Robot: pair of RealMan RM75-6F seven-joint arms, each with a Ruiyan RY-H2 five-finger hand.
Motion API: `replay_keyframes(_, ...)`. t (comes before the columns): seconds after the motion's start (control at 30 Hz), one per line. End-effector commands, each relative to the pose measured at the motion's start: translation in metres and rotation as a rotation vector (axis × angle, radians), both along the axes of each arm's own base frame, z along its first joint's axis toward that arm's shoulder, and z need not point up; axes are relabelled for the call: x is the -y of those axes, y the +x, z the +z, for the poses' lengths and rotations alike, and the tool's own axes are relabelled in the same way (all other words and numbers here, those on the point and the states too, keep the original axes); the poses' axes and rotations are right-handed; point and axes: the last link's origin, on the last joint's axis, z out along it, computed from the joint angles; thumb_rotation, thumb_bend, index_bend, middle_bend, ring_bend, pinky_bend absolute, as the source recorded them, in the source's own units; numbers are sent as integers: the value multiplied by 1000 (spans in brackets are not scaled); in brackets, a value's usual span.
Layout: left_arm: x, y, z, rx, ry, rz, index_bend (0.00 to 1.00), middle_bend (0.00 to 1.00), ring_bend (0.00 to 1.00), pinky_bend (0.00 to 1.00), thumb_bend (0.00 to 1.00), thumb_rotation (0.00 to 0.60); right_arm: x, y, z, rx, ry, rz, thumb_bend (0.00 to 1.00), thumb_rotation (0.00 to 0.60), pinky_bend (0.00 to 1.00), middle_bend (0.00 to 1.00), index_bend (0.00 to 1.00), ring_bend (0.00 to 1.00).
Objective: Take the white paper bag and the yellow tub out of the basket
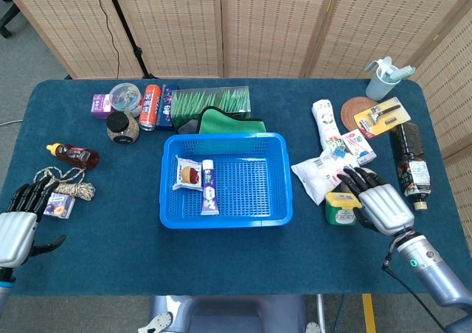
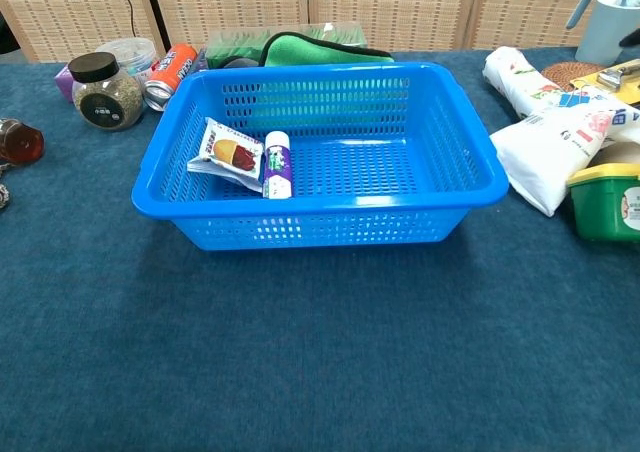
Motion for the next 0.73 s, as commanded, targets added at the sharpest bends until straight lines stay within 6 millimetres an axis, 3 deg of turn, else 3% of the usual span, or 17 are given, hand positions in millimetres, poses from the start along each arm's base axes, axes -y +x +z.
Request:
replay_keyframes(0.03, 2, 0, 0, 4, 2, -3, 0, 0, 0, 0, 150, 600, 4, 6, 8, 49, -62, 36, 512, 600, 124, 27, 25, 0)
replay_keyframes(0.17, 9, -1, 0, 12, 14, -10, 0, 0, 0, 0, 150, 600, 6, 0, 6, 108, -102, 39, 94, 600, 6, 0, 0, 0)
replay_keyframes(0.23, 13, -2, 0, 11, 19, -12, 0, 0, 0, 0, 150, 600, 0, -4, 3, 133, -110, 41, 5, 600, 0, 0, 0, 0)
replay_keyframes(0.33, 17, -5, -1, 13, 22, -6, 0, 0, 0, 0, 150, 600, -8, -9, -1, 152, -121, 50, 0, 600, 0, 0, 0, 0)
replay_keyframes(0.57, 33, -17, 2, 17, 50, 0, 0, 0, 0, 0, 150, 600, -53, -34, -18, 143, -231, 33, 0, 600, 0, 0, 0, 0)
replay_keyframes(0.73, 35, -19, 5, 19, 61, -22, 0, 0, 0, 0, 150, 600, -70, -44, -26, 144, -272, 2, 0, 600, 0, 0, 0, 0)
